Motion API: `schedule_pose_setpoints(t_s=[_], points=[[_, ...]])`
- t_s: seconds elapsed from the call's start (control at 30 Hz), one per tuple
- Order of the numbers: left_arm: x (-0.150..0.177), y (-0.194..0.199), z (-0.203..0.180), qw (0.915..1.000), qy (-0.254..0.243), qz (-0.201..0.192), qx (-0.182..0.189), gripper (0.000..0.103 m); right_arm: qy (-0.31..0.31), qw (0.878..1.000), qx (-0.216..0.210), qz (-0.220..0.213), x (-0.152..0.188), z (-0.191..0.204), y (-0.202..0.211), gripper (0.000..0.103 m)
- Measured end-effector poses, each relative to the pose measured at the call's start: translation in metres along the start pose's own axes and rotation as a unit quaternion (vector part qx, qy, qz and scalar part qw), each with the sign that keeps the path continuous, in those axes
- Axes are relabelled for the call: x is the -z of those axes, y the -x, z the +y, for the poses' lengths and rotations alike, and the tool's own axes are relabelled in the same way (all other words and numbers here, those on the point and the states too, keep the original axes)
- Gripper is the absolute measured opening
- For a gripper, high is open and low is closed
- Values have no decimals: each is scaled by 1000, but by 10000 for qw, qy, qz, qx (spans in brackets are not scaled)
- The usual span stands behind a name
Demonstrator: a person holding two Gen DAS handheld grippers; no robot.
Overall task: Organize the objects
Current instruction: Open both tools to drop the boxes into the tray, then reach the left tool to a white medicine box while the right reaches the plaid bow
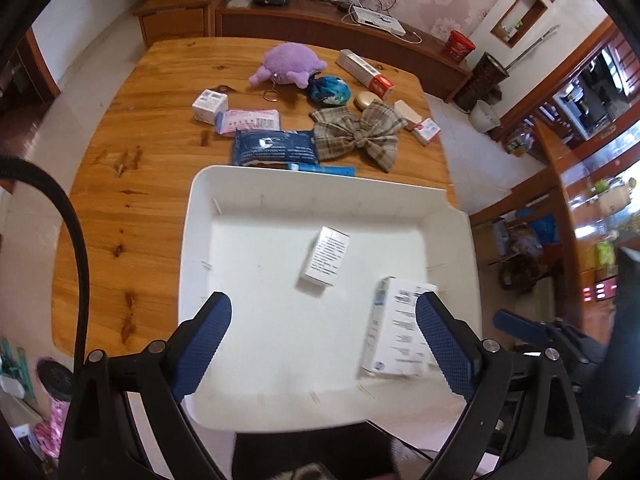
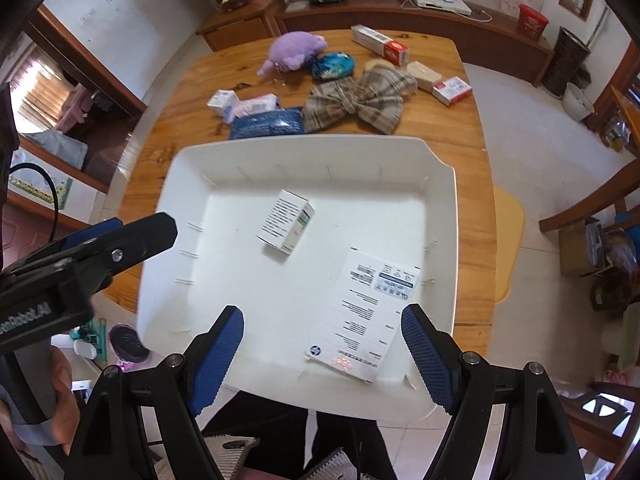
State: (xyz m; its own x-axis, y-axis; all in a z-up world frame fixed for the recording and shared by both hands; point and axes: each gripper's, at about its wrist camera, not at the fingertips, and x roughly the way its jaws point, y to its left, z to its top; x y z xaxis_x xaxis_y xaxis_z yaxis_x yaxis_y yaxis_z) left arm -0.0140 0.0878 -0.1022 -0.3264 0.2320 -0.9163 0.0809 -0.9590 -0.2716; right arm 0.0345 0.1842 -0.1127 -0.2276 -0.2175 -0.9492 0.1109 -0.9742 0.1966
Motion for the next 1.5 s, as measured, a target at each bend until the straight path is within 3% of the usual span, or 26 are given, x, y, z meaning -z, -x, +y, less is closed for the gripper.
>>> schedule_pose_setpoints(t_s=[0.1,0.5,0.73,0.97,1.27,1.5], points=[[0,11,2,9997,115,-25,199,95,67,10000,-2,51,-2,4,4,82],[-15,27,2,9995,-140,-244,-167,95,-80,9997,-118,-212,-20,6,33,82],[-43,46,14,9975,-454,-492,-238,95,-376,9976,-114,-563,-52,12,53,82],[-84,55,40,9948,-722,-622,-372,95,-1074,9916,-129,-710,-96,17,55,82],[-143,23,80,9930,-982,-477,-441,95,-1902,9787,-273,-722,-142,21,32,82],[-186,-36,107,9938,-961,-268,-496,94,-2779,9586,-372,-503,-179,1,-15,82]])
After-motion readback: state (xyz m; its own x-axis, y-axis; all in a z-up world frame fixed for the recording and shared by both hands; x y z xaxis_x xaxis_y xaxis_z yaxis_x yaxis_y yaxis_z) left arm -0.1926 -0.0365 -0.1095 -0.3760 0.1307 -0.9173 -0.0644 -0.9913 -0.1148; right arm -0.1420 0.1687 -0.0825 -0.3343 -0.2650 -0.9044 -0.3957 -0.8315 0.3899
